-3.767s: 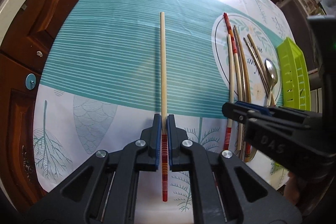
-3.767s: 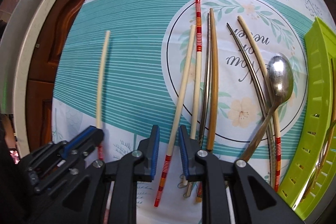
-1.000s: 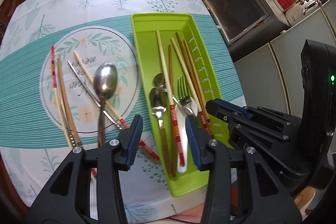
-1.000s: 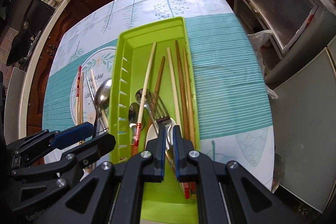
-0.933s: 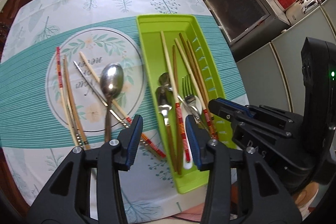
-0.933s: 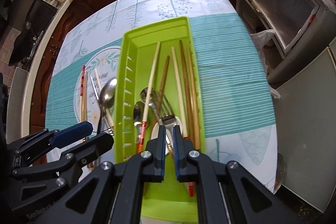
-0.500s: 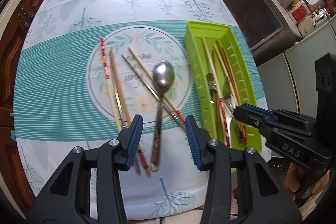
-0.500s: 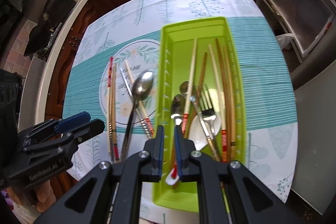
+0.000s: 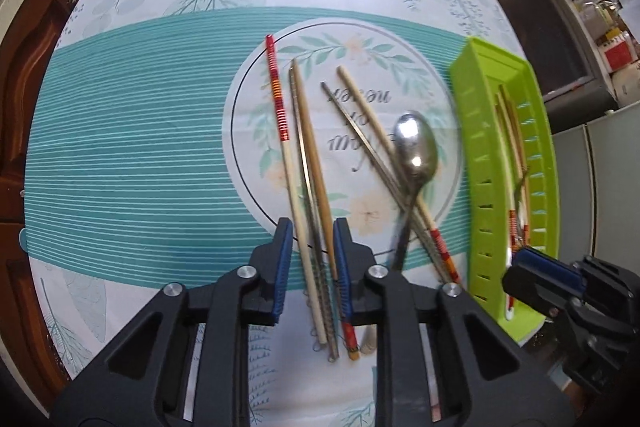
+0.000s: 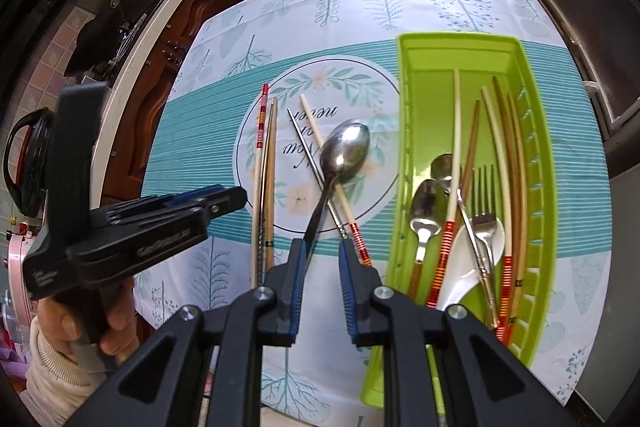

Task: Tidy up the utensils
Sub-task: 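Grasp a red-banded chopstick with the left tool while the right tool grasps a metal chopstick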

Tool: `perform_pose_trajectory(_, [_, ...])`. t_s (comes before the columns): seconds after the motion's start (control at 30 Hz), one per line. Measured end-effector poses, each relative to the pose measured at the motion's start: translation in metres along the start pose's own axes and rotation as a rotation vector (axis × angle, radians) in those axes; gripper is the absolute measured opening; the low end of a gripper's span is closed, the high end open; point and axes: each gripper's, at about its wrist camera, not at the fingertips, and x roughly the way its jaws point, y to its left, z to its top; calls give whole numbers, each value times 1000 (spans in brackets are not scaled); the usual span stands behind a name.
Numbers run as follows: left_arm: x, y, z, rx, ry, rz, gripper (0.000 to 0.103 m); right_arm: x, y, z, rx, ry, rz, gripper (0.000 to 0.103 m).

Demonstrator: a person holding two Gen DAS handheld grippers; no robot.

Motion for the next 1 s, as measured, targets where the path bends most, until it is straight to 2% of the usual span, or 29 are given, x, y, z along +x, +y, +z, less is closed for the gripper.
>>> perform_pose_trajectory(0.2, [16, 7, 6, -28, 19, 18, 14, 6, 3, 3, -1, 7, -10, 17])
perform_pose_trajectory(0.5, [29, 2, 9, -15, 37, 58, 14, 13, 5, 5, 0, 18, -14, 16])
perform_pose_trajectory(1.0, [31, 11, 5, -25, 36, 77, 12, 22, 10, 4, -15, 35, -19, 17])
